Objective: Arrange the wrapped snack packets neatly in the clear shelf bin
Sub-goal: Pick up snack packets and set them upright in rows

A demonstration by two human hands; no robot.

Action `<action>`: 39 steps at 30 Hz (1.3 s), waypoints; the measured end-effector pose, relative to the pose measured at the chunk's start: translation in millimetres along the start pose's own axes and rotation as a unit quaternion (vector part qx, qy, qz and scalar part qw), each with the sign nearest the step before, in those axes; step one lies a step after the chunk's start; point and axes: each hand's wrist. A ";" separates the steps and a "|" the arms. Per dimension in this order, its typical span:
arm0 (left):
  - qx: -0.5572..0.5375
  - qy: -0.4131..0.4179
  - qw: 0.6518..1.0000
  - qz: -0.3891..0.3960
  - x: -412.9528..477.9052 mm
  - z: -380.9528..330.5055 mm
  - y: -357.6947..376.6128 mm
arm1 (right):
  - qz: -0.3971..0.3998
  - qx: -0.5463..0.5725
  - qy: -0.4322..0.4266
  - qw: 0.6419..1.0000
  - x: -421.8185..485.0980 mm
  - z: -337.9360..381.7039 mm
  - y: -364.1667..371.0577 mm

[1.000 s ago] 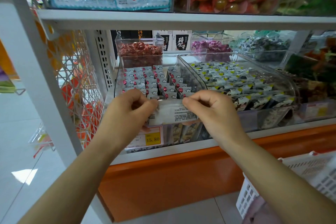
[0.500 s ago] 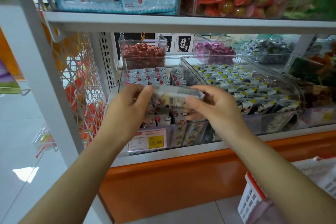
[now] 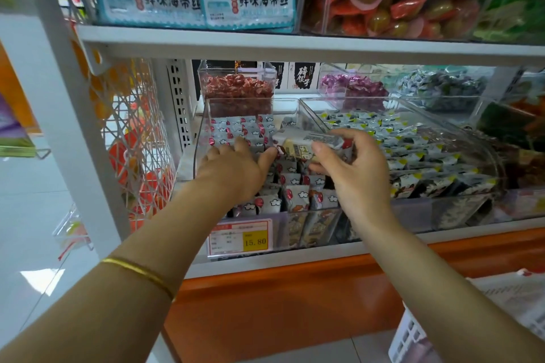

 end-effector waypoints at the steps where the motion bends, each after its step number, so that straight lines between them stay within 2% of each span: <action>1: 0.009 -0.002 1.000 -0.009 -5.9 -0.1 -1.0 | -0.004 0.014 0.001 1.000 1.5 1.9 1.1; 4: 0.066 0.007 0.997 -0.045 -24.9 1.9 -1.6 | -0.014 0.060 0.006 0.998 14.2 5.4 12.0; 7: 0.134 0.024 0.988 -0.076 -37.3 6.3 1.8 | 0.009 0.051 -0.007 0.999 34.6 9.6 39.1; 9: 0.153 0.025 0.984 -0.083 -40.2 8.2 3.5 | 0.057 0.043 -0.031 0.997 47.0 12.8 61.2; 12: 0.157 0.033 0.982 -0.099 -42.9 11.1 3.9 | 0.176 -0.044 -0.077 0.980 64.2 12.4 90.3; 15: 0.154 0.064 0.972 -0.167 -47.2 19.1 4.7 | 0.297 -0.129 -0.138 0.936 73.0 10.8 114.3; 18: 0.138 0.071 0.956 -0.248 -44.4 34.3 -0.7 | 0.371 -0.181 -0.176 0.894 73.5 8.4 128.0; 20: 0.102 0.049 0.962 -0.250 -37.1 49.1 -3.0 | 0.427 -0.185 -0.177 0.867 73.3 2.3 130.0; 23: 0.053 0.008 0.982 -0.181 -25.8 70.2 0.3 | 0.529 -0.270 -0.177 0.785 74.0 -5.8 131.0; 24: 0.041 0.001 0.987 -0.156 -23.0 74.2 1.9 | 0.533 -0.265 -0.175 0.784 77.5 -7.3 131.3; 25: 0.030 -0.002 0.990 -0.135 -21.0 76.7 3.0 | 0.519 -0.236 -0.163 0.806 81.9 -6.6 130.9; 27: 0.008 0.000 0.994 -0.112 -19.3 78.5 3.9 | 0.441 -0.173 -0.126 0.872 92.5 -4.2 130.0; 29: -0.003 0.006 0.994 -0.105 -19.2 79.2 4.1 | 0.373 -0.179 -0.122 0.902 102.5 -9.9 133.5; 30: -0.004 0.009 0.995 -0.102 -19.6 79.5 4.1 | 0.369 -0.201 -0.129 0.898 104.4 -13.7 137.0; 34: -0.015 0.012 0.996 -0.089 -19.5 78.6 4.1 | 0.431 -0.311 -0.155 0.833 94.0 -26.8 154.6; 35: -0.015 0.012 0.996 -0.086 -19.5 78.6 3.7 | 0.426 -0.328 -0.161 0.827 91.6 -27.8 157.5; 37: -0.017 0.012 0.997 -0.079 -19.9 78.7 3.0 | 0.393 -0.309 -0.179 0.847 90.6 -25.1 159.3; 39: -0.020 0.008 0.997 -0.069 -20.2 79.2 1.9 | 0.347 -0.226 -0.165 0.895 94.4 -17.1 155.6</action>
Point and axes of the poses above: each hand's wrist, its own x-axis towards the middle knuckle, its own y-axis out of the palm, z = x × y, and after that the axes turned 15 degrees about -y, right-handed
